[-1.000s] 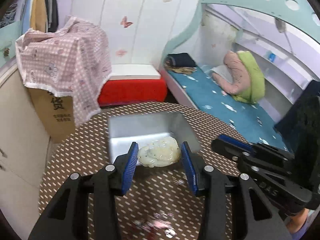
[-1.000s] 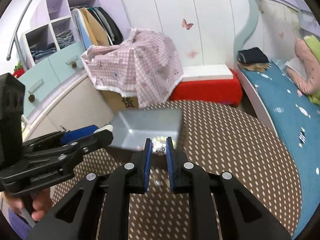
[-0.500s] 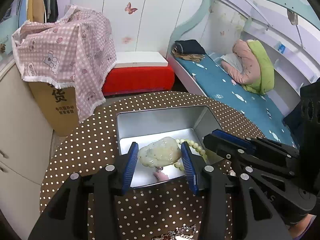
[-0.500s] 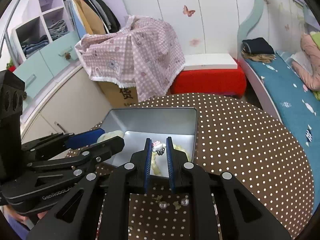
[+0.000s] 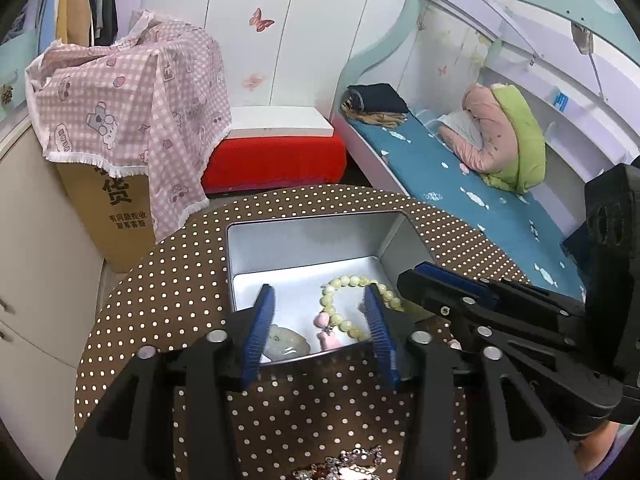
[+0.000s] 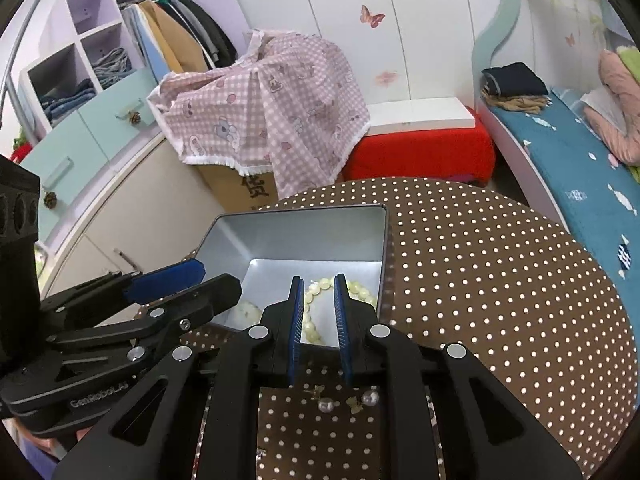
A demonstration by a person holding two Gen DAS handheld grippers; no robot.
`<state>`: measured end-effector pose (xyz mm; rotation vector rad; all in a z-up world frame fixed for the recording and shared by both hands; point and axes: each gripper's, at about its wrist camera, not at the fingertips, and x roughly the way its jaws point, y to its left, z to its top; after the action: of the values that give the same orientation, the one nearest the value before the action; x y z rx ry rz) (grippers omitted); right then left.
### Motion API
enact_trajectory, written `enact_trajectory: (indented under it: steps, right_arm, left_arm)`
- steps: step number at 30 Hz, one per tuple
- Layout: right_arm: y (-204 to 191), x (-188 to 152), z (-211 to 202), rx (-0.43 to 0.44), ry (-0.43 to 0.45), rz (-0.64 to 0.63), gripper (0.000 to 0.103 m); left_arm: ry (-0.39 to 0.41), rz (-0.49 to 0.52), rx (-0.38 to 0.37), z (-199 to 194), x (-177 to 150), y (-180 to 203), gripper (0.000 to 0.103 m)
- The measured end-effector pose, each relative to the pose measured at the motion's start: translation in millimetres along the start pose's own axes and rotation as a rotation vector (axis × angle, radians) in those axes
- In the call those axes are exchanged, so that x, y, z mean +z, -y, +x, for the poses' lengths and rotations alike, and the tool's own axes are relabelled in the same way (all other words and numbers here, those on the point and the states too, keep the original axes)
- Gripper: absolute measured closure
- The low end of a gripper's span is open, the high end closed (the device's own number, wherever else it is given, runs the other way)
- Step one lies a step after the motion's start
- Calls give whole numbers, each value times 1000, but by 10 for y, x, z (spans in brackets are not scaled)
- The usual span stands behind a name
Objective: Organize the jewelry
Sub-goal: 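Carry the white charm and jade pendant into the grey box and open both grippers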
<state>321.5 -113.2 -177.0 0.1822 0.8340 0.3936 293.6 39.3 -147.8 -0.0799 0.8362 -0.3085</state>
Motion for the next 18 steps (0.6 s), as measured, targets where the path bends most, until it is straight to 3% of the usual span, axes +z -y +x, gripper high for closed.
enact_trajectory:
  steps: [2,4,6,13,18]
  right_arm:
    - [-9,4,-60,-4,10,-2,80]
    - [1,-4,-165,-7,33,1,65]
    - [31,-15,-290,-7,60,9,56]
    - [223,-114,-693,-14,118,22,56]
    - [469,-283,-821,-45,111,47,55]
  left_arm:
    - [19,-2,3,-67,-2,16,52]
    - [41,-16,-11,-168,-11,34,51]
    - [63,-22,-16,-269,-29,59,45]
    - [102,17,-18,-499,-186,303,44]
    - [80,40,-22,-448,-346,443,44]
